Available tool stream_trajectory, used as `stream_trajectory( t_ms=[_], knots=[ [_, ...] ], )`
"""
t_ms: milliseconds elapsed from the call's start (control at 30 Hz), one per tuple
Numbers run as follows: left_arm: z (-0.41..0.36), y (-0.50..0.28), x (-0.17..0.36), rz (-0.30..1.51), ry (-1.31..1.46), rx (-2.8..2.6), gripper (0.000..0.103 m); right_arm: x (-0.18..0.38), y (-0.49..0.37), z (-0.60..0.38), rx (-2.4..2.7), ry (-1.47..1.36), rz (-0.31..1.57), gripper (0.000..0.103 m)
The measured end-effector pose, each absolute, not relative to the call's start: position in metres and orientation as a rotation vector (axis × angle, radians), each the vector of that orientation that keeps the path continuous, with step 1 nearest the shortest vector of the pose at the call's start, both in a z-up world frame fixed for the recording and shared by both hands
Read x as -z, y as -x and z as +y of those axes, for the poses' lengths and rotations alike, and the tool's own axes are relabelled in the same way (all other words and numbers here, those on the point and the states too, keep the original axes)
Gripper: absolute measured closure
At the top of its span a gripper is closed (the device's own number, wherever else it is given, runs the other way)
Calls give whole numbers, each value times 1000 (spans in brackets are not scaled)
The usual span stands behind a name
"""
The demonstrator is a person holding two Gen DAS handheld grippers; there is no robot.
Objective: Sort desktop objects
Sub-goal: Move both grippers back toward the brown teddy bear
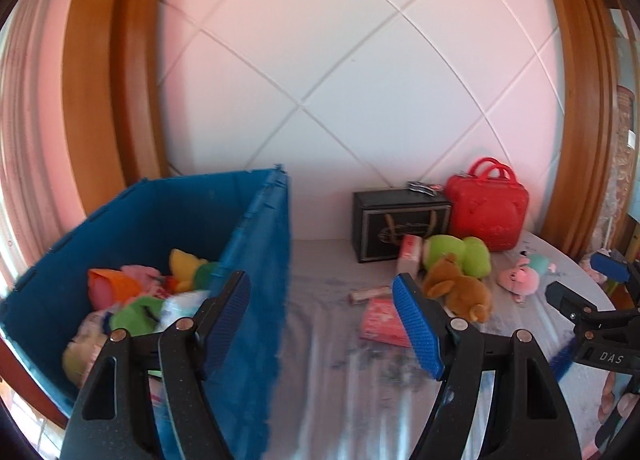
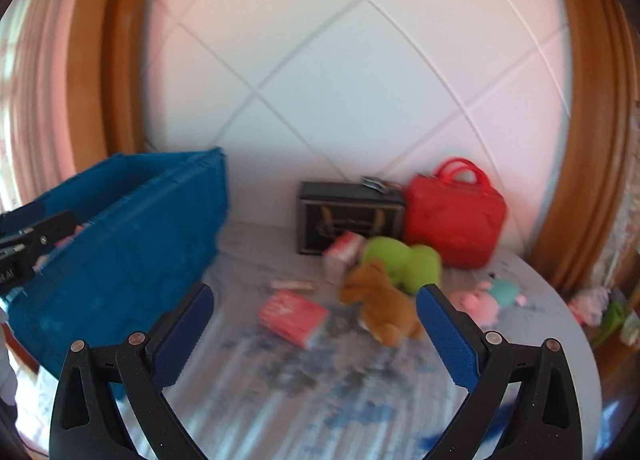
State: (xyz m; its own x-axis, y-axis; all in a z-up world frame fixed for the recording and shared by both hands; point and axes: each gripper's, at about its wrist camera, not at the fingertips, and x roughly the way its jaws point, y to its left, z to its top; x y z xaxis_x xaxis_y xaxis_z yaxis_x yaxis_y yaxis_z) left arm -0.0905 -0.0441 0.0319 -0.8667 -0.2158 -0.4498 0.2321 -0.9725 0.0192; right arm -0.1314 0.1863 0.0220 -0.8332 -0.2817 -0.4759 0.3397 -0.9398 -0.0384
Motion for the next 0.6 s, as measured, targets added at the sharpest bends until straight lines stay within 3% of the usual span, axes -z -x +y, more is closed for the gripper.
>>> stream_trajectory(
  t_ms=[267,600],
  knots=[
    [34,139,24,107,-860,2783,30,31,171,340,2831,-952,150,0],
    [66,191,83,93,-1071,2655,30,80,218,409,2787,-1159,85,0]
  ],
)
